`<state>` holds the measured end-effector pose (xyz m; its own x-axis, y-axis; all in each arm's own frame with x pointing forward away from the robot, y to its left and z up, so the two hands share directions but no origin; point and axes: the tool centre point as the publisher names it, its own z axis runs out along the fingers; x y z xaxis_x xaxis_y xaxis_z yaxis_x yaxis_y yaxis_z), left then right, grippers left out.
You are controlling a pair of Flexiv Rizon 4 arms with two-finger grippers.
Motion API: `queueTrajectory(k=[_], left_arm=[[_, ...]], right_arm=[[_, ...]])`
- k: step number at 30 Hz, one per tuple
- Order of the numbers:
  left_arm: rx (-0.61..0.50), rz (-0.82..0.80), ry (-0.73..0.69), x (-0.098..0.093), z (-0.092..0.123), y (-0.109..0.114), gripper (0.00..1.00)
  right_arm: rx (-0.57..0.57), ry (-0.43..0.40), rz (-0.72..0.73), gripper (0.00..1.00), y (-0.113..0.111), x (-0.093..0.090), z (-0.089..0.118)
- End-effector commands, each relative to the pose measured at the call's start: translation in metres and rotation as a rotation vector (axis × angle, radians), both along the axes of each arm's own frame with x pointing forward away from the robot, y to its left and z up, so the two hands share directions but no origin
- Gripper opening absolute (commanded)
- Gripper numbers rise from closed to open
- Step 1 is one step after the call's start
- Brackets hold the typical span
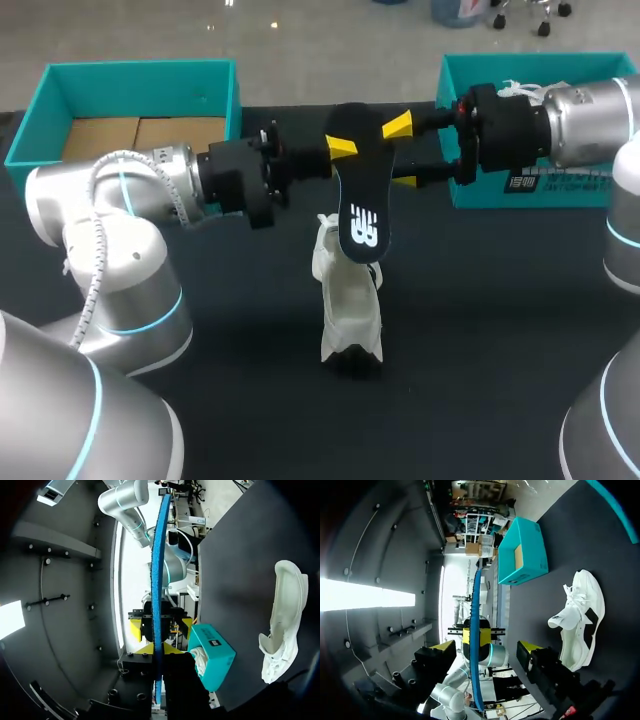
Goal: Take the shoe out of the shoebox, open the shoe tongue, remove and reinsert the insole, then place the shoe into the shoebox
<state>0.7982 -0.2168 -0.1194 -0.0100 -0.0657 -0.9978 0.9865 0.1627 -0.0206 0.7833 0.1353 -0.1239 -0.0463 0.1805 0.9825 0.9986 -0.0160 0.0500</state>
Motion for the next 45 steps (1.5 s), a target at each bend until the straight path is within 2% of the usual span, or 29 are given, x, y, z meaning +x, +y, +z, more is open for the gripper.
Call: queueTrajectory(k=[1,9,13,14,38,45], left_arm=[[0.014,-0.014,0.015,-0.006,-0.004,0.009,0.00],[0.021,-0.016,0.031,-0.009,-0.008,0.011,0.00],[0.021,-0.016,0.031,-0.009,-0.008,0.011,0.00],[0.021,-0.016,0.031,-0.009,-0.008,0.011,0.00],[0.021,-0.016,0.031,-0.009,-0.008,0.011,0.00],[0.021,-0.016,0.031,-0.009,-0.008,0.011,0.00]], right_arm=[[-0.018,-0.024,-0.028,1.00,-0.021,-0.011,-0.003],[-0.092,-0.010,-0.109,1.00,-0.056,-0.018,-0.018],[-0.218,-0.031,-0.143,1.00,-0.078,-0.024,-0.024],[-0.280,-0.030,-0.168,1.00,-0.084,-0.025,-0.026],[-0.280,-0.030,-0.168,1.00,-0.084,-0.025,-0.026],[-0.294,-0.042,-0.171,1.00,-0.104,-0.048,-0.036]])
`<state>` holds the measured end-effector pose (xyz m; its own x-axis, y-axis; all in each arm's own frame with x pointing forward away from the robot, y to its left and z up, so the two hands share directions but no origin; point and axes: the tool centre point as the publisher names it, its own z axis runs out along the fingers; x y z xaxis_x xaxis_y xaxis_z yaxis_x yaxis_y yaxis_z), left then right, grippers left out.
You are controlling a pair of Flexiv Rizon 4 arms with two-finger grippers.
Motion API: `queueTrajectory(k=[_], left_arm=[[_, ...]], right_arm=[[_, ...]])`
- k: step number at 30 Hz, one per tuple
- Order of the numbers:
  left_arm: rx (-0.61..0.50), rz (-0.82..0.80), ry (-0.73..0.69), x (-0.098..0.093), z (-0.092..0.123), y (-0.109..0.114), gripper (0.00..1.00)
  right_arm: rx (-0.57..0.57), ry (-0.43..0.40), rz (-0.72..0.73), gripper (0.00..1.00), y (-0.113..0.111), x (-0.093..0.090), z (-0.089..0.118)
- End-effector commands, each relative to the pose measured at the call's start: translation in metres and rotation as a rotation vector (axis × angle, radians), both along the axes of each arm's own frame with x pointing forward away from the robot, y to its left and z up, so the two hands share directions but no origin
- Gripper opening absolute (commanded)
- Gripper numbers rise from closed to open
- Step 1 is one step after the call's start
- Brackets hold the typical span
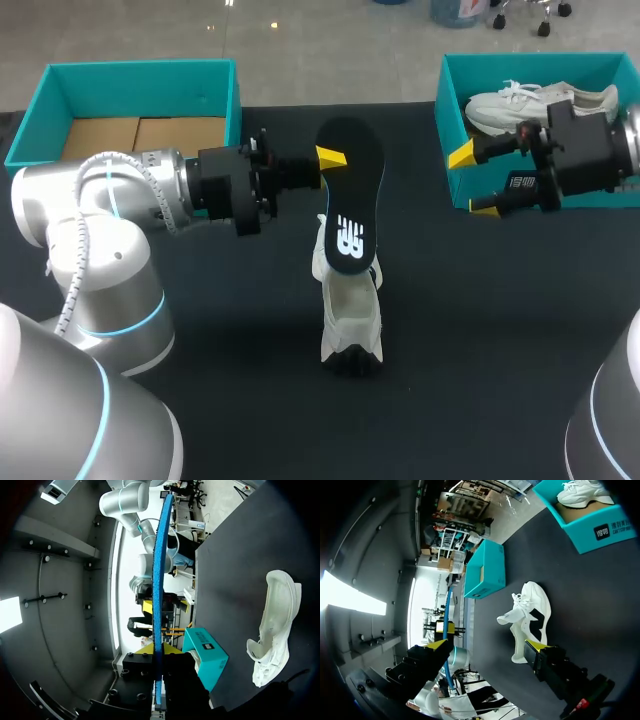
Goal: Take the shoe out of the shoebox, open the shoe tongue, remove and reinsert the insole, then place the shoe into the shoebox
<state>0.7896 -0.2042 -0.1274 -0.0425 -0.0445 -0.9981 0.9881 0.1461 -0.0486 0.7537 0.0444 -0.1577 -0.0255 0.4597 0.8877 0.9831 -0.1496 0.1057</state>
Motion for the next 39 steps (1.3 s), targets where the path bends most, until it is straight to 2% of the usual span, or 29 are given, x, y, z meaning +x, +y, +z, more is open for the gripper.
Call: queueTrajectory(k=[1,7,20,36,38,39], left_arm=[[0.000,0.002,-0.001,0.000,0.000,-0.001,0.00],[0.000,0.002,-0.001,0.000,0.000,-0.001,0.00],[0.000,0.002,-0.001,0.000,0.000,-0.001,0.00],[0.000,0.002,-0.001,0.000,0.000,-0.001,0.00],[-0.050,-0.024,0.093,-0.008,0.003,-0.001,0.00],[-0.040,-0.039,0.111,-0.012,0.002,-0.001,0.00]], right_arm=[[-0.012,-0.017,-0.016,1.00,-0.016,-0.021,-0.004],[-0.026,-0.029,-0.011,1.00,-0.033,-0.035,-0.017],[-0.044,-0.020,-0.057,1.00,-0.060,-0.064,-0.026],[-0.027,-0.017,-0.065,1.00,-0.063,-0.065,-0.029],[-0.027,-0.017,-0.065,1.00,-0.063,-0.065,-0.029],[-0.027,-0.017,-0.065,1.00,-0.063,-0.065,-0.029]])
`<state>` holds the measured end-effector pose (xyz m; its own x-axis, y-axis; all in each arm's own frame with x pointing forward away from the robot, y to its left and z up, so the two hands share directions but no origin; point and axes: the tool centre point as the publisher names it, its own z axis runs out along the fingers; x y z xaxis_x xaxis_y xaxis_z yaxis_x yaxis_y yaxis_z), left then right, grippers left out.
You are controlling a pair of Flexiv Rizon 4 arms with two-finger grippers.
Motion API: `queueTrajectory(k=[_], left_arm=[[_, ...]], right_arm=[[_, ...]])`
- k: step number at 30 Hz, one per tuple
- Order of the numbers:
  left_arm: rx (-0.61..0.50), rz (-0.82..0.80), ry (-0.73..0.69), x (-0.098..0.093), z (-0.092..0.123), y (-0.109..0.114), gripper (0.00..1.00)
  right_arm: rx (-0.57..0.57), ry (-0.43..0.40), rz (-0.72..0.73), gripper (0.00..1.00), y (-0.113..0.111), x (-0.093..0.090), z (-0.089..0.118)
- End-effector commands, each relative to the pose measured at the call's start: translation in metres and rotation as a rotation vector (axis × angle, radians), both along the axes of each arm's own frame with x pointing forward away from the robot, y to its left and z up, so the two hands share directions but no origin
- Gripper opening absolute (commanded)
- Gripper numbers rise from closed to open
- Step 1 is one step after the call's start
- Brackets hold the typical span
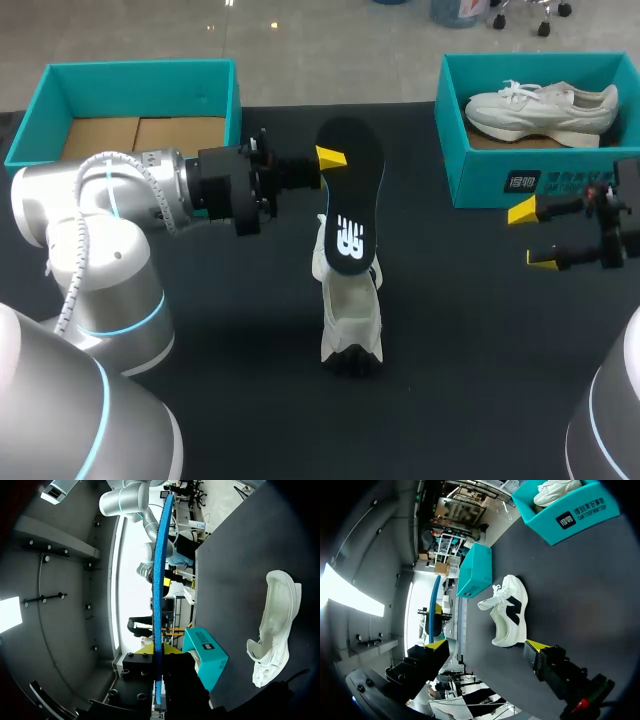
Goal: Take the shoe out of the shoebox, open the shoe tongue, remove and reinsert the insole, then place the shoe into the shoebox
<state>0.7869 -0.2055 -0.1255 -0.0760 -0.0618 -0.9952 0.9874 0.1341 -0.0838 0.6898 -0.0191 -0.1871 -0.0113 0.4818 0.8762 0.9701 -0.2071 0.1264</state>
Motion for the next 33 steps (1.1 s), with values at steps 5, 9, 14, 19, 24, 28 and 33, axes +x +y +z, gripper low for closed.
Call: queueTrajectory(k=[5,9,14,19,24,28,33], left_arm=[[-0.033,-0.099,0.217,-0.026,-0.004,0.003,0.00],[-0.031,-0.149,0.330,-0.044,-0.004,0.005,0.00],[-0.030,-0.215,0.487,-0.068,-0.008,0.006,0.00],[-0.022,-0.282,0.660,-0.090,-0.018,0.008,0.00],[-0.007,-0.282,0.695,-0.095,-0.022,0.006,0.00],[-0.007,-0.282,0.695,-0.095,-0.022,0.006,0.00],[-0.007,-0.282,0.695,-0.095,-0.022,0.006,0.00]], right_arm=[[-0.003,0.000,-0.004,1.00,0.001,-0.002,0.000],[-0.003,0.000,-0.004,1.00,0.001,-0.002,0.000],[-0.003,0.000,-0.004,1.00,0.001,-0.002,0.000],[-0.003,0.000,-0.004,1.00,0.001,-0.002,0.000],[-0.003,0.000,-0.004,1.00,0.001,-0.002,0.000],[-0.003,0.000,-0.004,1.00,0.001,-0.002,0.000],[-0.003,0.000,-0.004,1.00,0.001,-0.002,0.000]])
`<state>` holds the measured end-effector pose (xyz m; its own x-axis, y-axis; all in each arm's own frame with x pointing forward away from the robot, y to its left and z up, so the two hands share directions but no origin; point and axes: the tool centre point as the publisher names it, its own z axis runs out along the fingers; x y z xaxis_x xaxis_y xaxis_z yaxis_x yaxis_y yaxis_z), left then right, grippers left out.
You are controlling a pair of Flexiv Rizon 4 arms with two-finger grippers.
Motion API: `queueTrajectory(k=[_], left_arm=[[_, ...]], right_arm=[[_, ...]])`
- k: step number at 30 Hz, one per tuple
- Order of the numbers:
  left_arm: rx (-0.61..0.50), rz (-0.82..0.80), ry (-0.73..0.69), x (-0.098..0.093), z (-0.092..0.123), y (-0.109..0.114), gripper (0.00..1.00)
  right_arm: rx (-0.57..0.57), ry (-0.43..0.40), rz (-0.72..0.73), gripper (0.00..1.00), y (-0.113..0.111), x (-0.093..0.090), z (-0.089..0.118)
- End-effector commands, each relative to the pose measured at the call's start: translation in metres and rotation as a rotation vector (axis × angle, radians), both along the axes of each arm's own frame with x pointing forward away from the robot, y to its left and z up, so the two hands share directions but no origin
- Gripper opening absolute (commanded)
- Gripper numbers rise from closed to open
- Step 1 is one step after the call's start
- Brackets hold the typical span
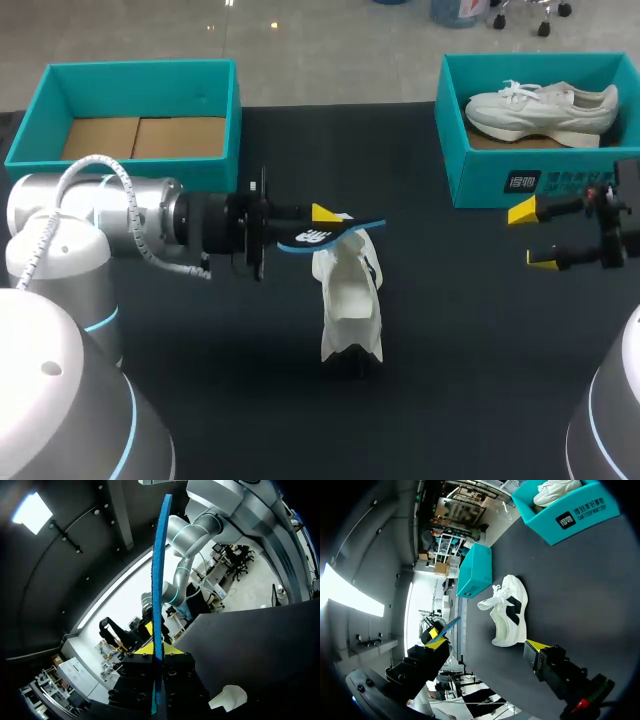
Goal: Take the shoe out of the shoebox, open the shoe tongue, remove and reinsert the insole, then place the shoe into the shoebox
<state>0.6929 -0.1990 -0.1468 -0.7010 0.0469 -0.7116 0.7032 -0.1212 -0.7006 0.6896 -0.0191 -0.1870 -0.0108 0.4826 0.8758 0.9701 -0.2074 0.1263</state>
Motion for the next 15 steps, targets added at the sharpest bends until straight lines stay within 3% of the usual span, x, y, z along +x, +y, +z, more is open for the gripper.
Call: queueTrajectory(k=[1,7,15], left_arm=[[0.001,0.001,-0.001,-0.001,0.000,0.000,0.00],[0.001,0.001,-0.001,-0.001,0.000,0.000,0.00],[0.001,-0.066,0.134,-0.012,-0.028,-0.007,0.00]], right_arm=[[-0.002,0.000,-0.003,1.00,0.001,-0.001,0.000],[-0.002,0.000,-0.003,1.00,0.001,-0.001,0.000],[-0.002,0.000,-0.003,1.00,0.001,-0.001,0.000]])
